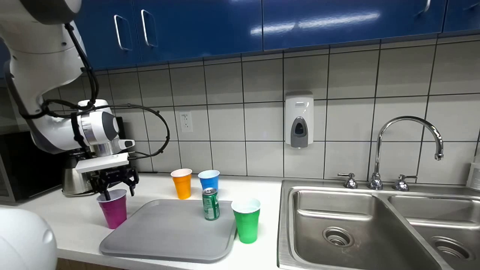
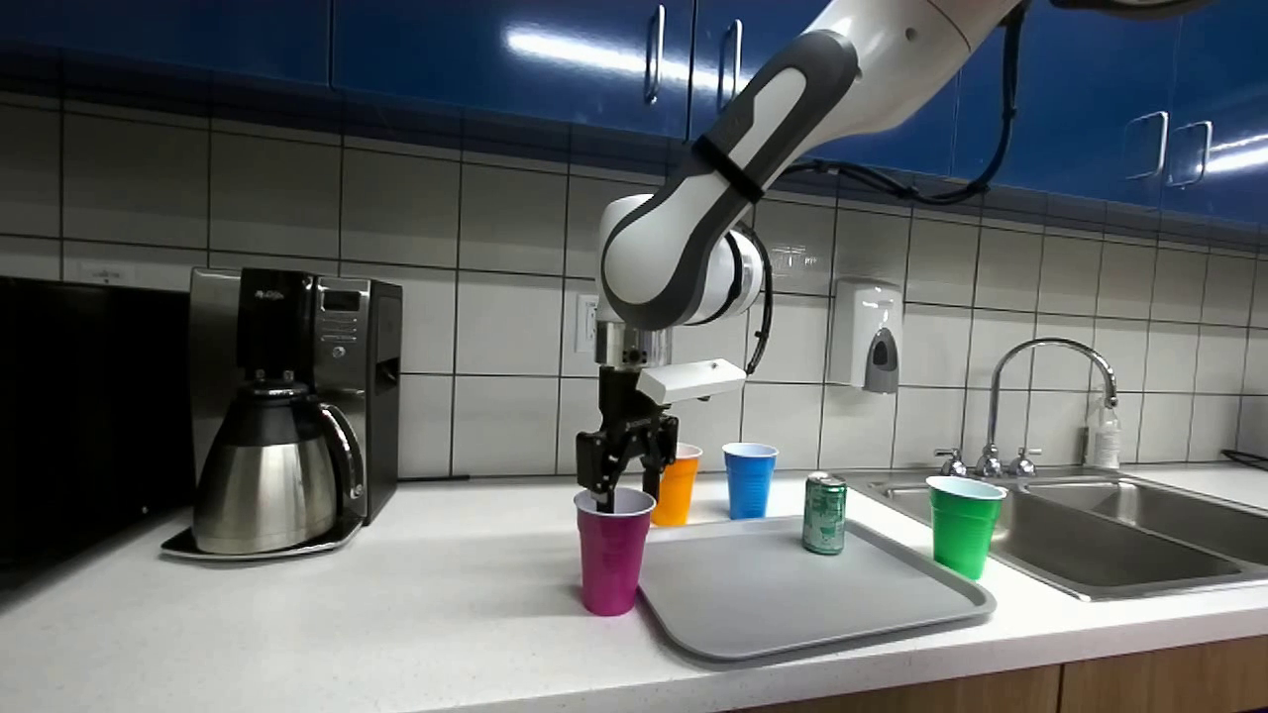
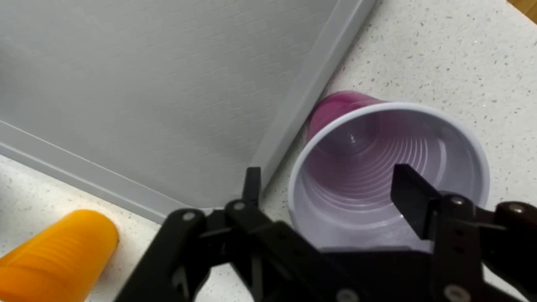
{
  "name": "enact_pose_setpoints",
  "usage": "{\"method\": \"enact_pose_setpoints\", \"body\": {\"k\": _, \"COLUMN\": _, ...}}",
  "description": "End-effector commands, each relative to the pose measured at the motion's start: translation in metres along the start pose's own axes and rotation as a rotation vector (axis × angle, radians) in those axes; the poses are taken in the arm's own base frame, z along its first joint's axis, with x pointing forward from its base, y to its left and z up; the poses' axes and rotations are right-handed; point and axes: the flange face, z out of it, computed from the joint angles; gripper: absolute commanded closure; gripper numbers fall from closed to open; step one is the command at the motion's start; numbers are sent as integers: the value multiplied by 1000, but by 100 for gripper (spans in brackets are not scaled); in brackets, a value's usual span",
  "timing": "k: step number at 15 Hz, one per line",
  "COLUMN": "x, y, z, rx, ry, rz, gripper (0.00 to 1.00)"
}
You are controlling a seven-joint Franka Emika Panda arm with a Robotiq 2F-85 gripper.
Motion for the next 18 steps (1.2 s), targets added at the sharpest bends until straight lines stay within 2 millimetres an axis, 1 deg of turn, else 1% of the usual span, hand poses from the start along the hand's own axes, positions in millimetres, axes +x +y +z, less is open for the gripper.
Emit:
{"method": "enact_pose_setpoints", "body": {"k": 1, "x": 5, "y": -1, "z": 1, "rx": -21, "ry": -1, "rz": 0, "gripper": 51}}
{"method": "enact_pose_setpoints", "body": {"k": 3, "x": 4, "y": -1, "z": 1, "rx": -17, "ry": -3, "rz": 1, "gripper": 65}}
{"method": "enact_pose_setpoints", "body": {"k": 6, "x": 3, "y": -1, "z": 0, "rx": -16, "ry": -2, "rz": -1, "gripper": 89}}
{"method": "enact_pose_setpoints", "body": {"k": 7, "x": 3, "y": -1, "z": -1, "rx": -14, "ry": -2, "rz": 0, "gripper": 95}}
{"method": "enact_pose_setpoints", "body": {"k": 8, "x": 3, "y": -1, "z": -1, "rx": -10, "ry": 2, "rz": 7, "gripper": 100}}
{"method": "enact_pose_setpoints", "body": {"k": 11, "x": 6, "y": 1, "z": -12, "rx": 18, "ry": 19, "rz": 35, "gripper": 100}}
{"method": "enact_pose_setpoints", "body": {"k": 18, "x": 11, "y": -5, "z": -47, "rx": 96, "ry": 73, "rz": 68, "gripper": 99}}
